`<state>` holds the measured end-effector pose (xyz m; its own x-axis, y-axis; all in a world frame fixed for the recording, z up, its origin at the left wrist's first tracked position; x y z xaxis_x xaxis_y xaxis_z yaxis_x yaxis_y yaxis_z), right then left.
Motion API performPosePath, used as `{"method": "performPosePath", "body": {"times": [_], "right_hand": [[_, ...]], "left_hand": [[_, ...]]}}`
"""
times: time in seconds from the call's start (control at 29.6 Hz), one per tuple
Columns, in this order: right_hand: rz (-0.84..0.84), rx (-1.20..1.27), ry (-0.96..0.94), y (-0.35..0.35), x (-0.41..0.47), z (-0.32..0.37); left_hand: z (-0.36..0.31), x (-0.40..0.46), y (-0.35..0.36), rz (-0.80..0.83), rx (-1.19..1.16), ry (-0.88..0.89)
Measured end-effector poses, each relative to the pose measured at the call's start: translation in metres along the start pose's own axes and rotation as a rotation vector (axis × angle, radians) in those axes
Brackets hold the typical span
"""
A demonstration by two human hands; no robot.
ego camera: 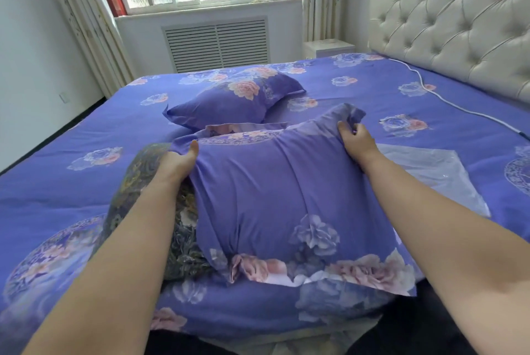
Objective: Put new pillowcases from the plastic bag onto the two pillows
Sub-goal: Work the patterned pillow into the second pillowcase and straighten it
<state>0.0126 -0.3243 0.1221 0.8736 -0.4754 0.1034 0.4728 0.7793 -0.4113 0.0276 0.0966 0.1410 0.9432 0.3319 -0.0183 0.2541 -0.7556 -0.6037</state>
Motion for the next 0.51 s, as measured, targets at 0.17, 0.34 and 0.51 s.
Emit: {"method": "performPosePath", "body": {"times": [0.17,0.34,0.51], "right_hand": [[0.044,-0.130,0.092,0.009,-0.018,-0.046],[-0.013,0.029,0.466,0.000,-0.040,-0.094],[0.134,0.157,0.539,-0.001,-0.067,-0.114]], "left_hand": [[-0.012,-0.027,0.054,0.254,0.035,0.149],[0.000,-0.025,0.051,0.019,0.163,0.192],[0.014,-0.041,0.051,-0.107,0.117,0.209]]}}
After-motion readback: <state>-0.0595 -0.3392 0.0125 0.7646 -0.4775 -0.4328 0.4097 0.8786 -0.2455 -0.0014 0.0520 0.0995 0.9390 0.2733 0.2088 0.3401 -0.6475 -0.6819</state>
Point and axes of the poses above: each hand's wrist, its own x-axis towards the middle knuckle, its own y-axis out of the palm, z = x × y, the point moved 6 cm from there along x, towards the middle knuckle, and after that the axes turned 3 degrees about x, right-handed, at the moved point
